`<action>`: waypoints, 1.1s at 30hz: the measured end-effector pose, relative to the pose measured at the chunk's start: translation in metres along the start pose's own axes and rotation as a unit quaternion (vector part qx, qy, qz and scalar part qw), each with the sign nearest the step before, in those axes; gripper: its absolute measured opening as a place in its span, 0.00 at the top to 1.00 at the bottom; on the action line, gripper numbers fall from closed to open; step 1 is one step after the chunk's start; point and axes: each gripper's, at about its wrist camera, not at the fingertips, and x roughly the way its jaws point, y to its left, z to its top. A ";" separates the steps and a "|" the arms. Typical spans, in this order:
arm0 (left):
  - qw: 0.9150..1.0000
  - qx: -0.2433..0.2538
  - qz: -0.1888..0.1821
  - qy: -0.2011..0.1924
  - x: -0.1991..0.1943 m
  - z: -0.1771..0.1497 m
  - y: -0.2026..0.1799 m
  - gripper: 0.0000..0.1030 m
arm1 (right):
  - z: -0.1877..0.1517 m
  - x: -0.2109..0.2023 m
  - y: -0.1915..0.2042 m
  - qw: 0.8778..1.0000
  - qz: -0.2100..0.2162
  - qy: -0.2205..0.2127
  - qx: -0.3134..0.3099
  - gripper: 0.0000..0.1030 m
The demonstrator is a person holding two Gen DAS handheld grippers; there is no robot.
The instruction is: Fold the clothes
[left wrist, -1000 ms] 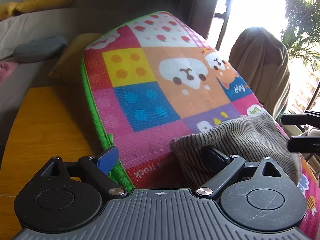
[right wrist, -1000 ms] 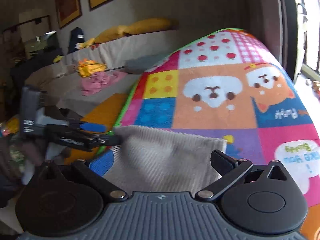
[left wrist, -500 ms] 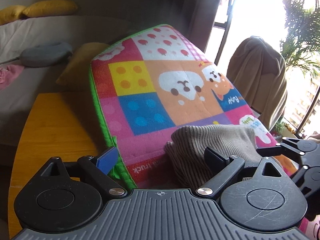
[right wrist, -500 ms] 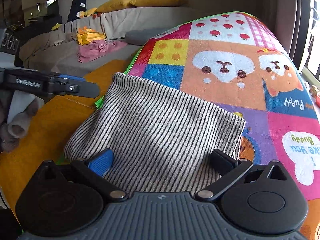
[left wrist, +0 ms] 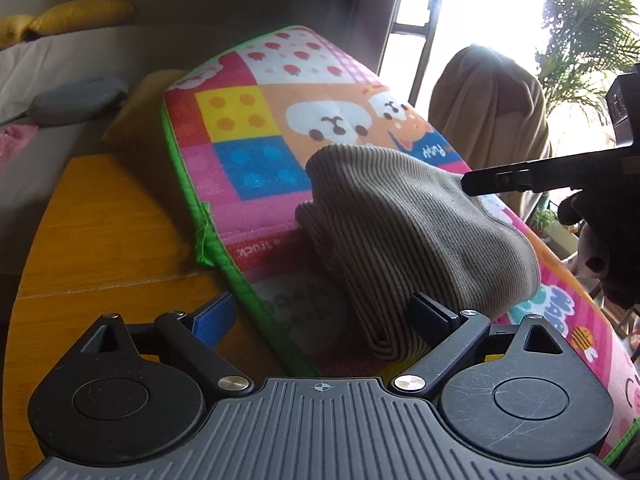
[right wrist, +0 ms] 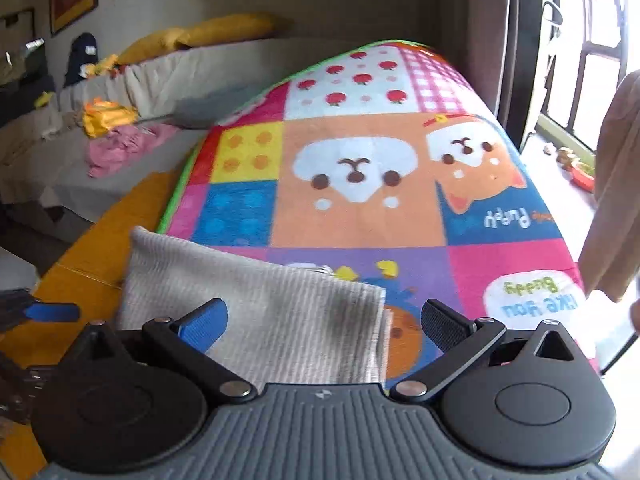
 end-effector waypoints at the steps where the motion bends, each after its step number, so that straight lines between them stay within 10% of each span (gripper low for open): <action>1: 1.000 0.001 0.001 -0.001 0.001 0.000 0.000 0.05 | -0.003 0.005 -0.002 1.000 -0.002 0.005 0.003 0.00; 18: 0.999 0.047 -0.027 0.006 -0.012 -0.002 -0.021 0.06 | 0.032 0.025 -0.020 1.000 -0.009 -0.017 -0.007 0.00; 33: 0.995 0.096 -0.004 0.026 0.024 0.006 -0.024 0.04 | 0.040 0.098 -0.047 0.994 0.012 0.106 -0.034 0.00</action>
